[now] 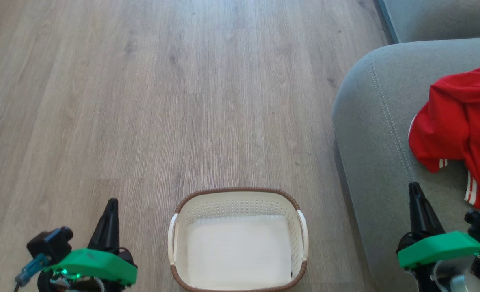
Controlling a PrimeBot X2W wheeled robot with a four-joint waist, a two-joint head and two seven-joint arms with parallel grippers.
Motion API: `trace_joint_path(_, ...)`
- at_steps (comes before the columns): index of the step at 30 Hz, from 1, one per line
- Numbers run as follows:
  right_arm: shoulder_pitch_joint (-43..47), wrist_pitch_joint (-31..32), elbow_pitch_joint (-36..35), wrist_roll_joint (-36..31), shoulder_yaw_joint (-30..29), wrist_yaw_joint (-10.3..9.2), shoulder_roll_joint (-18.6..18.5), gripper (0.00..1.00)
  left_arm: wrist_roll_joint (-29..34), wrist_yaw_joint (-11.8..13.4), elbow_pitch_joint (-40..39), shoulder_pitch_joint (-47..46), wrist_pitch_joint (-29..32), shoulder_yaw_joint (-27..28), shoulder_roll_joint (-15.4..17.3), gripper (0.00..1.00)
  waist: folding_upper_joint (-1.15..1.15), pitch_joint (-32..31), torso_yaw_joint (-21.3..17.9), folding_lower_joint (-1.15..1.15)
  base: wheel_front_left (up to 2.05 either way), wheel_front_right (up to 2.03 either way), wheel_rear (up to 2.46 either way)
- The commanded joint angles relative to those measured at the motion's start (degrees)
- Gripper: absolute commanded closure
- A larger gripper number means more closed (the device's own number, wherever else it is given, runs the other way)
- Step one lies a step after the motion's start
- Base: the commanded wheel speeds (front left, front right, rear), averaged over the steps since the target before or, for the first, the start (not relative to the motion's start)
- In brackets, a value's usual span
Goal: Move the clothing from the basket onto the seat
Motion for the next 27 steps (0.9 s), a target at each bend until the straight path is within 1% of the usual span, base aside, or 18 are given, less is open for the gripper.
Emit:
trace_joint_path(1, -2.9, 0.4, -1.5, 1.9, -0.3, 0.10, -0.1, 1.00, -1.7, -0.4, -1.5, -3.1, 0.5, 1.3, 0.1, 1.00, 0.00, 0.0, 0.0, 0.00, 0.00, 0.00, 0.00)
trace_joint_path(27, -4.2, 4.6, -0.5, 17.6, -1.3, 0.20, 0.7, 1.00, -17.4, -1.3, -0.9, -4.5, 4.8, 4.6, -1.0, 1.00, 0.00, -0.4, -0.1, 0.00, 0.00, 0.00, 0.00)
